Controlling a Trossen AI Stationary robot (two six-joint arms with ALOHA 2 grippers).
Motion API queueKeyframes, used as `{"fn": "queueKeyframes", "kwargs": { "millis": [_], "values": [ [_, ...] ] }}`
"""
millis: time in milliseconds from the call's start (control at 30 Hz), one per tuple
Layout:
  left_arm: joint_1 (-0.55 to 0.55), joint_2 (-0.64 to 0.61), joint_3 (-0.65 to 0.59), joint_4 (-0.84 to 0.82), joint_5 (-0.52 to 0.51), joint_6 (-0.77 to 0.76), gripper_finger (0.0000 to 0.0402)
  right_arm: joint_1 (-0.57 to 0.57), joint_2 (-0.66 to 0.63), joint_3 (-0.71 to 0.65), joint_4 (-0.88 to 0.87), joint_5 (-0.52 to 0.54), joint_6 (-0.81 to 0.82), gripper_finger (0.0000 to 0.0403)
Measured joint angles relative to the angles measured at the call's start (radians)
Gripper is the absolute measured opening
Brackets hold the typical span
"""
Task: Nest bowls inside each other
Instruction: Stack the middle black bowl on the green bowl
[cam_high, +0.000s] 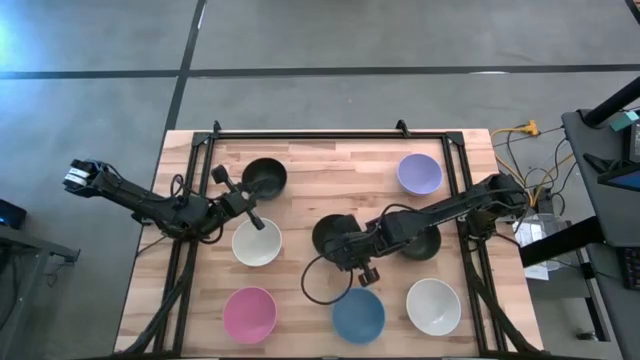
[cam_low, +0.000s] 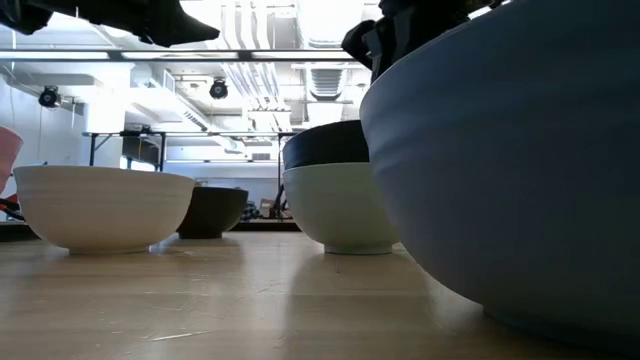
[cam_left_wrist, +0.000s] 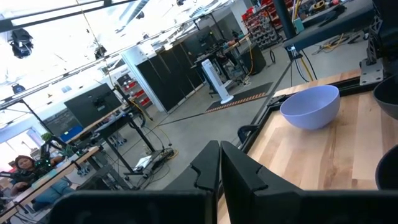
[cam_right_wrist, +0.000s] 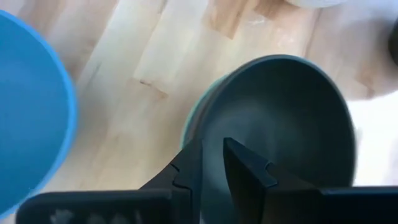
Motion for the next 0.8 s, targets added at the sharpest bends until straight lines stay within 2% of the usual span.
{"fn": "queueKeyframes", "kwargs": {
  "millis": [800],
  "values": [
    [0.0, 0.0, 0.0, 0.0, 0.0, 0.0, 0.0, 0.0, 0.0, -0.023, 0.033, 0.009, 0.0, 0.0059]
  ]
}}
